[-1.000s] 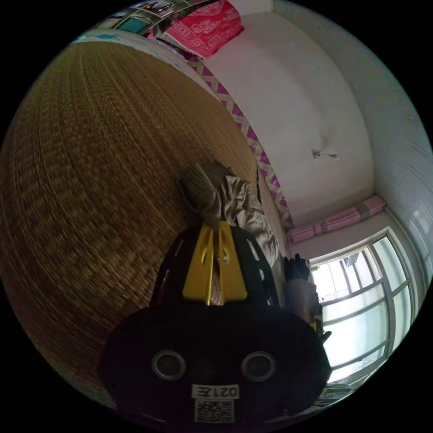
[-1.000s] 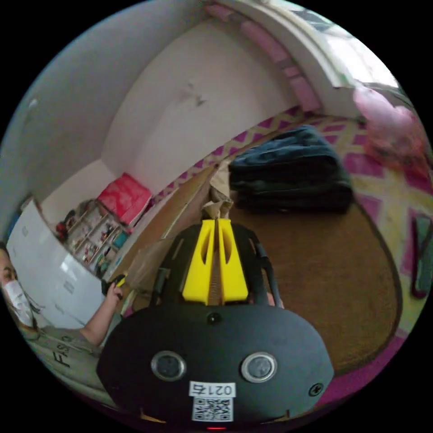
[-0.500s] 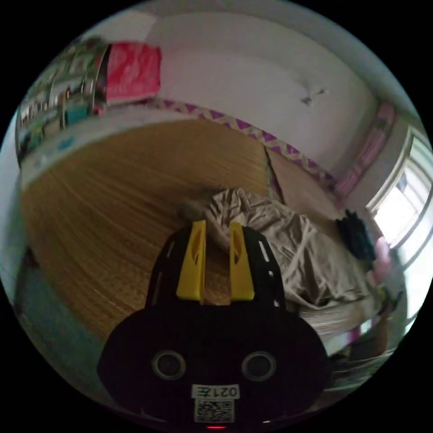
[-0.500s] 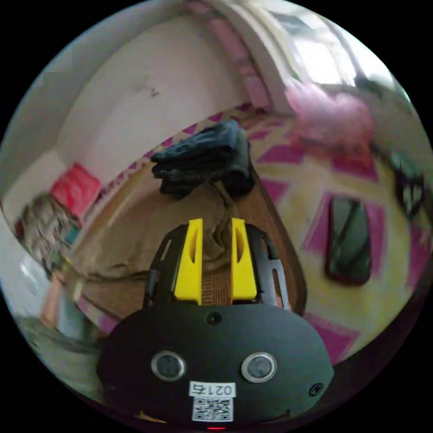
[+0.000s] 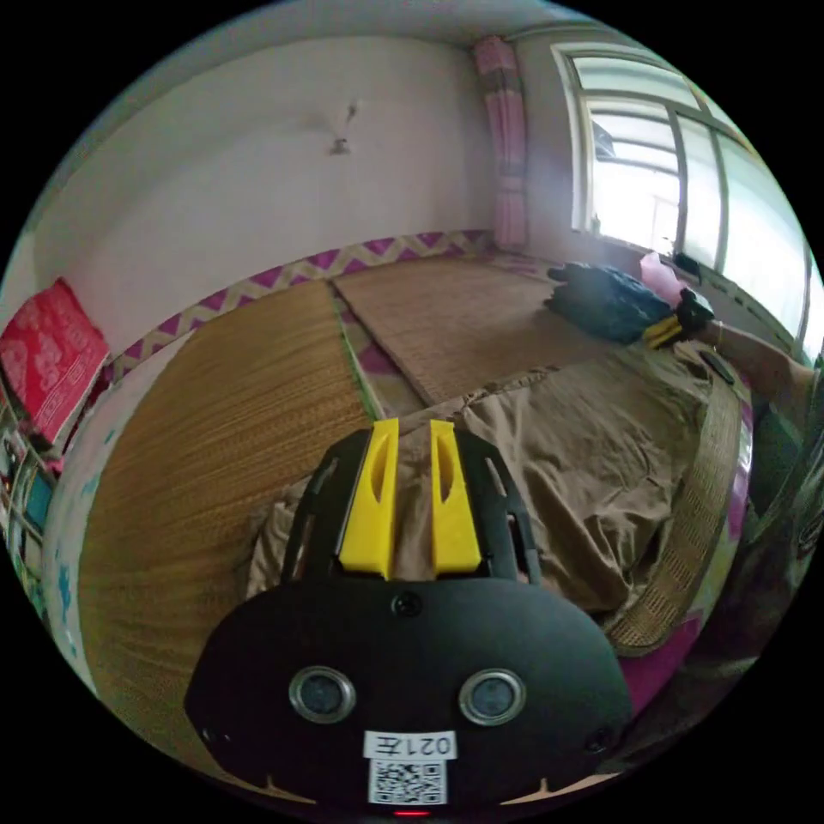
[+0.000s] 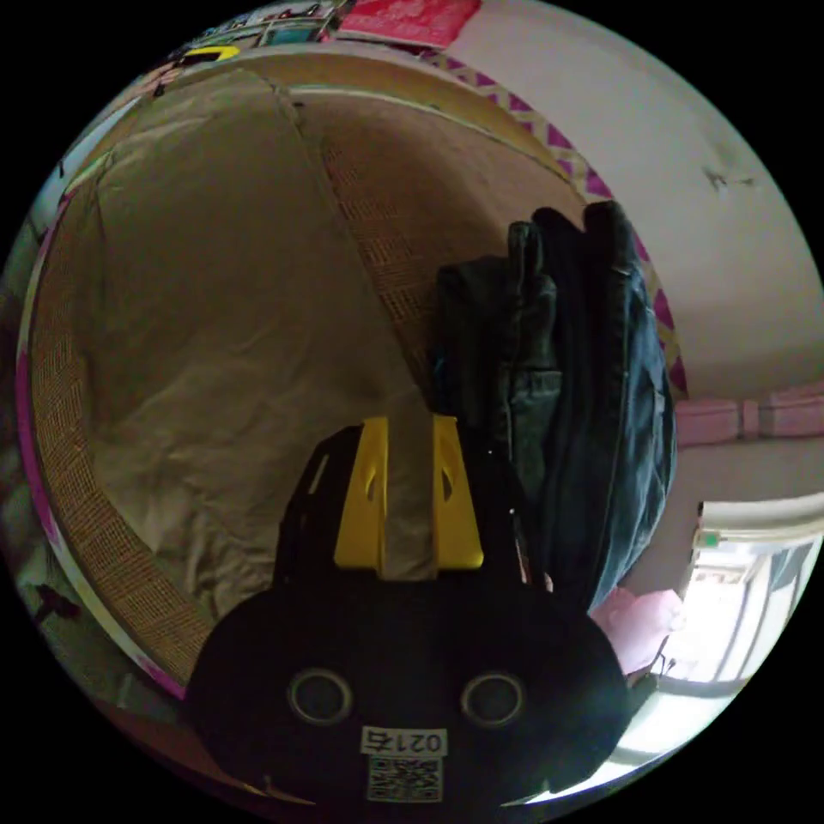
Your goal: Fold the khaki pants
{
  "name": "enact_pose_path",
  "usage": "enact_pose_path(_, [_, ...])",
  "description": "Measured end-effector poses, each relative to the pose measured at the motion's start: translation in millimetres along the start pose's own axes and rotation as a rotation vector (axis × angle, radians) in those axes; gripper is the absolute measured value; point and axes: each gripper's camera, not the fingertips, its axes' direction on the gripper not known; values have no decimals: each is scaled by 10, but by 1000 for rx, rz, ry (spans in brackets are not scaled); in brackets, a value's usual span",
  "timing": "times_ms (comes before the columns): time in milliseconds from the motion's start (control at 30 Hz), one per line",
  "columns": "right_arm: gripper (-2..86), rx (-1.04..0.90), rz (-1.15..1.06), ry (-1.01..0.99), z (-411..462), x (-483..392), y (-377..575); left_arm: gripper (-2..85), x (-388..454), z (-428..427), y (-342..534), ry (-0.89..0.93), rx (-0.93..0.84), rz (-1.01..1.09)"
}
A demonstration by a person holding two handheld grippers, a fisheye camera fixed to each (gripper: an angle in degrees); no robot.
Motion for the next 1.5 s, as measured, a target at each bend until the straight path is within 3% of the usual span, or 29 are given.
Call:
enact_pose_path(333, [61,-20,-19,-280,152,438,-210,121,75,930,-380,117,-252,195])
enact_pose_path(467, [1,1,-13,-232,119,428,-164,55,29,1167,-378,210,-349,214])
enact_pose_path(567, [-8,57,26,-262,27,447,-23,0,-6,1049,-345,198,-256,210])
enact_pose_path(833, [-10,319,111,-274,-897,306,816,-10,190,7,-44,160,3,274])
enact_pose_path(1100, [-10,458,37,-200,-2047,-1162,2006,-10,794,-1553,1195,262,128,319])
enact_pose_path(1300, [-10,334,81,-294,-1735,-2241,2380,-9,1081,-1448,2178,330,-24,149])
enact_pose_path(1500, [-9,277,188,-379,-1225,-2703,2476,-8,940,-1233,2821,357,0,-79])
